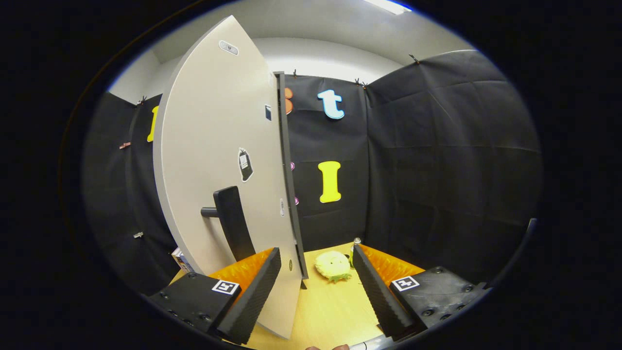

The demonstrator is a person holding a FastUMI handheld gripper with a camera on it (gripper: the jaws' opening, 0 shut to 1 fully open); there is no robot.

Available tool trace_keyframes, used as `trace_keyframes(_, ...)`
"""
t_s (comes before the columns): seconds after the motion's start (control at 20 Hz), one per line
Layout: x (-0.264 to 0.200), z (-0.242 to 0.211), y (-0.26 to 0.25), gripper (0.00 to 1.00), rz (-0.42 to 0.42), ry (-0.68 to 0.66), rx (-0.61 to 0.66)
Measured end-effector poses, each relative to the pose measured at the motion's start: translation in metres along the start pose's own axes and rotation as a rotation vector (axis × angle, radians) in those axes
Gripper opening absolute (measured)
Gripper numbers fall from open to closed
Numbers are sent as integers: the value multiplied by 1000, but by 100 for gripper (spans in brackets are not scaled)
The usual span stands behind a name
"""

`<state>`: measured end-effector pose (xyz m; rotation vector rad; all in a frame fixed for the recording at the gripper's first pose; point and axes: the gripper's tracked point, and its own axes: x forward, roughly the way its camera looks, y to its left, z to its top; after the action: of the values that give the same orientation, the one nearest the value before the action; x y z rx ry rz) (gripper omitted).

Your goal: Open the shoe cabinet door, grab the shoes and put them into the shoe cabinet, then close the shoe cabinet door.

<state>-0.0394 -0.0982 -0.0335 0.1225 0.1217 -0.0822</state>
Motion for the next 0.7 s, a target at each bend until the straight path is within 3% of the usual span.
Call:
trace_keyframes(0.35, 14, -13, 69, 98, 114, 21, 55)
trace_keyframes(0.7, 32, -22, 146, 98, 236, 44, 13)
